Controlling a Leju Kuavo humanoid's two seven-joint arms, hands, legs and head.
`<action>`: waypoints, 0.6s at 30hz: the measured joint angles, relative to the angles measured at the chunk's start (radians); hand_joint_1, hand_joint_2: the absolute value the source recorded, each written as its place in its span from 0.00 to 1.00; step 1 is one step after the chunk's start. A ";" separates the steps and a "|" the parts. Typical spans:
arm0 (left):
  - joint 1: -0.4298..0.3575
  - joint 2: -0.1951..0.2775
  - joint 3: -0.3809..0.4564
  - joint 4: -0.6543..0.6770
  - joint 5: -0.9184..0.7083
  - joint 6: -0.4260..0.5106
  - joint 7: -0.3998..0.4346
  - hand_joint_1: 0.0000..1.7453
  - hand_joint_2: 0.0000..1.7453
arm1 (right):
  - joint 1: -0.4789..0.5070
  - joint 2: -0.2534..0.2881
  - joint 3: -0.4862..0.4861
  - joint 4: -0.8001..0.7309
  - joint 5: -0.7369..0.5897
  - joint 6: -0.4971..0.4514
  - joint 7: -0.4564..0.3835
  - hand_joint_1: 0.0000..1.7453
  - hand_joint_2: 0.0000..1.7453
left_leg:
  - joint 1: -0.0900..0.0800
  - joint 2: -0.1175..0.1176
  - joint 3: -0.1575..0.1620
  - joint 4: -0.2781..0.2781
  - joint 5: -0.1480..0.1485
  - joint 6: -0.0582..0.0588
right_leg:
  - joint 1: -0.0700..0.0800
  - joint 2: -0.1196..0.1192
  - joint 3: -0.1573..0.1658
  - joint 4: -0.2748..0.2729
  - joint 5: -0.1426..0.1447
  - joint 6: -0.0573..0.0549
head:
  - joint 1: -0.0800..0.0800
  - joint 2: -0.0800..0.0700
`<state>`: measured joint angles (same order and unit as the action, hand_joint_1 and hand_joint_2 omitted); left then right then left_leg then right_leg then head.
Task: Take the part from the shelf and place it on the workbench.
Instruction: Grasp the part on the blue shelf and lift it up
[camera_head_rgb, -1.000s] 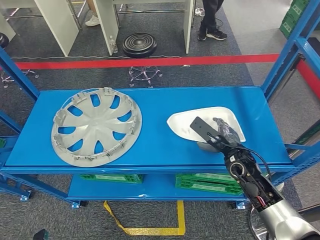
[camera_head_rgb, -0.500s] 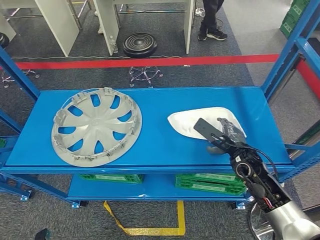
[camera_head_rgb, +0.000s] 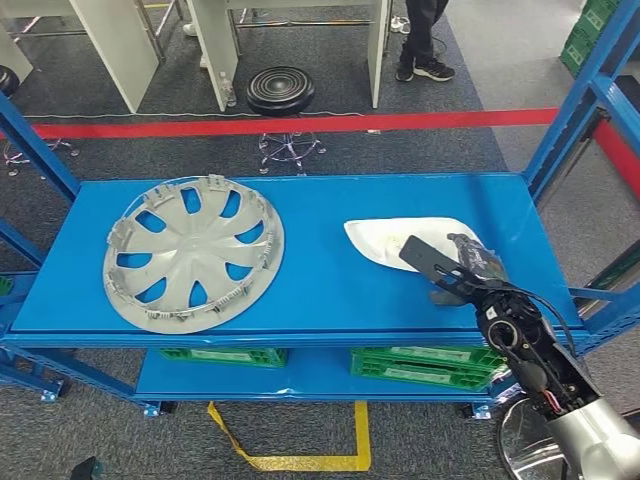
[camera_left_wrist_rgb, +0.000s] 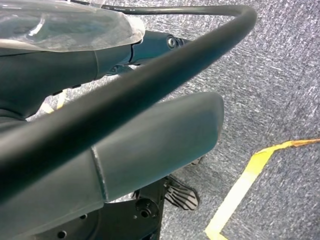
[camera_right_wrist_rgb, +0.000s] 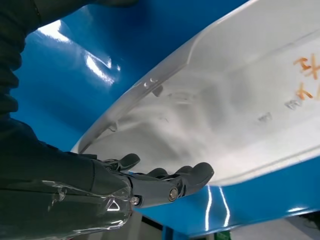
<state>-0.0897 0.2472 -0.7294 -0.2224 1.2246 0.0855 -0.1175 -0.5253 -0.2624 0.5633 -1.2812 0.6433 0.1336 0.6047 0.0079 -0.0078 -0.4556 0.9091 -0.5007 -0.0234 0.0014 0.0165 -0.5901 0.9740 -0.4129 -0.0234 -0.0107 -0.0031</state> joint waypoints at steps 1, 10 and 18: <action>0.000 0.000 0.000 0.000 0.003 0.000 0.000 0.00 0.00 | -0.007 0.000 0.000 0.002 0.000 0.007 -0.004 0.00 1.00 | 0.000 0.000 0.000 0.000 0.000 0.000 | 0.000 0.000 0.000 0.000 0.000 0.000 | 0.000 0.000; 0.000 0.000 0.000 0.000 0.016 0.001 0.000 0.00 0.00 | -0.047 -0.002 0.006 0.035 -0.020 0.037 -0.036 0.00 1.00 | 0.000 0.000 0.000 0.000 0.000 0.000 | 0.000 0.000 0.000 0.000 0.000 0.000 | 0.000 0.000; 0.000 0.000 0.000 0.000 0.025 0.000 -0.004 0.00 0.00 | -0.086 -0.032 0.012 0.108 -0.041 0.042 -0.090 0.00 1.00 | 0.000 -0.001 0.001 0.000 0.000 0.000 | 0.000 -0.001 0.000 0.000 0.000 0.000 | 0.000 0.000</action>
<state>-0.0893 0.2472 -0.7294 -0.2224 1.2493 0.0857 -0.1215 -0.6117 -0.2939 0.5754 -1.1729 0.6023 0.1752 0.5143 0.0078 -0.0083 -0.4549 0.9092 -0.5005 -0.0232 0.0013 0.0159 -0.5900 0.9738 -0.4129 -0.0234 -0.0104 -0.0031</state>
